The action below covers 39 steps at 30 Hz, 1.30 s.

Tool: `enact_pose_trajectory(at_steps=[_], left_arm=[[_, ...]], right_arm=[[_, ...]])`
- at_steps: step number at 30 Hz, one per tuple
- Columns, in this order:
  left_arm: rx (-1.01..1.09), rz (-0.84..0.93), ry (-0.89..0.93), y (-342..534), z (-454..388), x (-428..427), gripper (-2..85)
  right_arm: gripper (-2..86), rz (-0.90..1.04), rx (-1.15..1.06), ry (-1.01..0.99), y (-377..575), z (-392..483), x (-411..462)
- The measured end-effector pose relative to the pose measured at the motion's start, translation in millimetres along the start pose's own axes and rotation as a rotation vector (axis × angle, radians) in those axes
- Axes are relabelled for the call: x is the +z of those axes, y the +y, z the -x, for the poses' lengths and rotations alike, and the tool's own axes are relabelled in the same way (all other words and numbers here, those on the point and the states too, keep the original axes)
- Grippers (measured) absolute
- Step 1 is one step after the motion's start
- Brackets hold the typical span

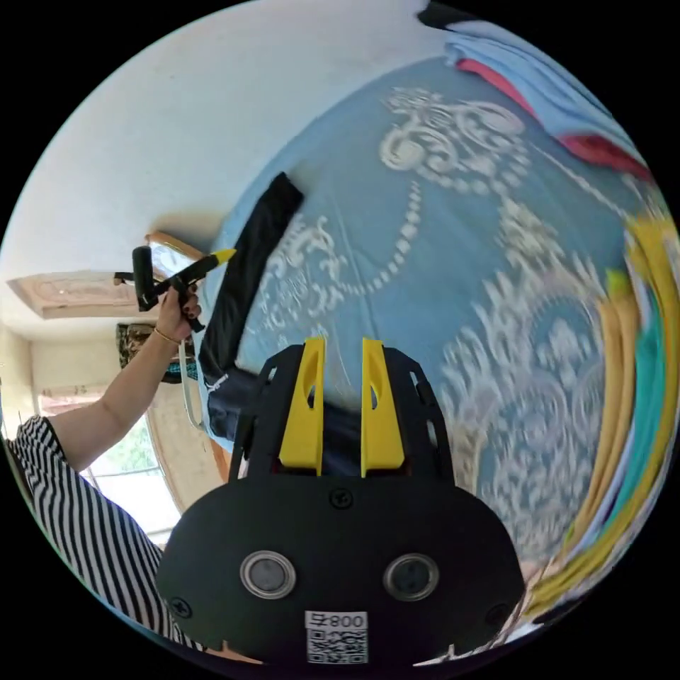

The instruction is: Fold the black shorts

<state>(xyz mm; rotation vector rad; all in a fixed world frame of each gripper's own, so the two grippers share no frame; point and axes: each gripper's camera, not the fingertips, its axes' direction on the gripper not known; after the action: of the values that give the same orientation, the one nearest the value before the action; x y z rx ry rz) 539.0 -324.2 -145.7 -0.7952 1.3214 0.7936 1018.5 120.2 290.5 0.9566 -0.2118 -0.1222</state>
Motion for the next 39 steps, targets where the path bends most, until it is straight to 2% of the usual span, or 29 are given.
enact_pose_trajectory(at_steps=[6,11,16,21,26,31,37,39], left_arm=[[0.035,0.007,-0.094,-63.6,25.3,-13.0,10.2],[0.103,0.037,-0.204,-106.1,33.5,-12.8,10.7],[0.104,0.137,-0.215,-114.7,48.0,-2.8,7.9],[0.163,0.11,-0.16,-95.9,43.7,-21.7,2.2],[0.331,-0.011,-0.061,-76.8,13.6,-61.7,1.2],[0.444,-0.011,0.003,-67.6,-8.4,-65.1,1.4],[0.373,0.102,0.01,-37.7,5.5,-36.2,3.6],[0.34,0.139,-0.038,-21.6,15.4,-31.2,4.8]], right_arm=[[9.0,-0.092,-0.166,-0.076,-122.9,65.1,25.8],[9.6,-0.066,-0.239,0.007,-181.3,112.6,50.4],[7.8,0.005,-0.257,0.065,-198.1,139.8,76.6],[4.8,-0.003,-0.307,0.082,-195.0,162.6,73.5],[3.0,-0.159,-0.372,0.107,-172.2,179.8,18.9],[2.9,-0.197,-0.321,0.159,-165.8,177.2,-5.8],[3.3,-0.102,-0.22,0.207,-180.4,172.6,21.3],[3.7,-0.053,-0.188,0.222,-185.6,171.5,37.2]])
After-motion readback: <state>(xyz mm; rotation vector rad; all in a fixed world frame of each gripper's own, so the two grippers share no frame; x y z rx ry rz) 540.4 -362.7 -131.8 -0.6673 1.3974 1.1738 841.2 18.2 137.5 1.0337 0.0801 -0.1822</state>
